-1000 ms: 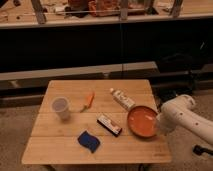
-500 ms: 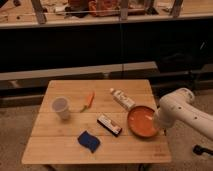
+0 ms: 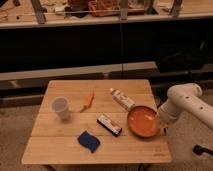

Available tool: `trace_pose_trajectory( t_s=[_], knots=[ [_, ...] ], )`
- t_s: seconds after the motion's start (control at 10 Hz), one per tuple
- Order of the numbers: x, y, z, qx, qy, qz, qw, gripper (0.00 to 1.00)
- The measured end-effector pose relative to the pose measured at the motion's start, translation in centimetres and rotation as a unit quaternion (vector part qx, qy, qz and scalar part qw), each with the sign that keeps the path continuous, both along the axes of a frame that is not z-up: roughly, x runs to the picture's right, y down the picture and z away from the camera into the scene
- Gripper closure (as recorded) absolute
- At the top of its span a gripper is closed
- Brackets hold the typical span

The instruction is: Pick up the ceramic bowl

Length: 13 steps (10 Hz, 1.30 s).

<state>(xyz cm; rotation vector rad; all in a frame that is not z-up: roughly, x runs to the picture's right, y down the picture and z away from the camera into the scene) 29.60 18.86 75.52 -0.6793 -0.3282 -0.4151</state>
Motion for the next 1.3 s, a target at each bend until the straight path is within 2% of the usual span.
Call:
trace_pose_trajectory(
  t_s=[0.2, 0.3, 0.5, 0.8, 1.0, 1.3],
  knots=[
    [-0.7, 1.3, -0.6, -0.019, -0.001, 0.006, 0.9998, 0.25],
    [-1.5, 1.5, -0.5, -0.021, -0.003, 0.004, 0.9998, 0.21],
    [-2.1, 2.0, -0.6, -0.03, -0.015, -0.016, 0.9993, 0.2],
    [-2.6, 2.9, -0.6, -0.039, -0.058, -0.074, 0.9948, 0.2],
    [-2.5, 3.5, -0.6, -0.039, -0.061, -0.087, 0.9935, 0.2],
    [-2.6, 5.0, 1.0, -0.012, -0.055, -0.089, 0.9944, 0.2]
  ],
)
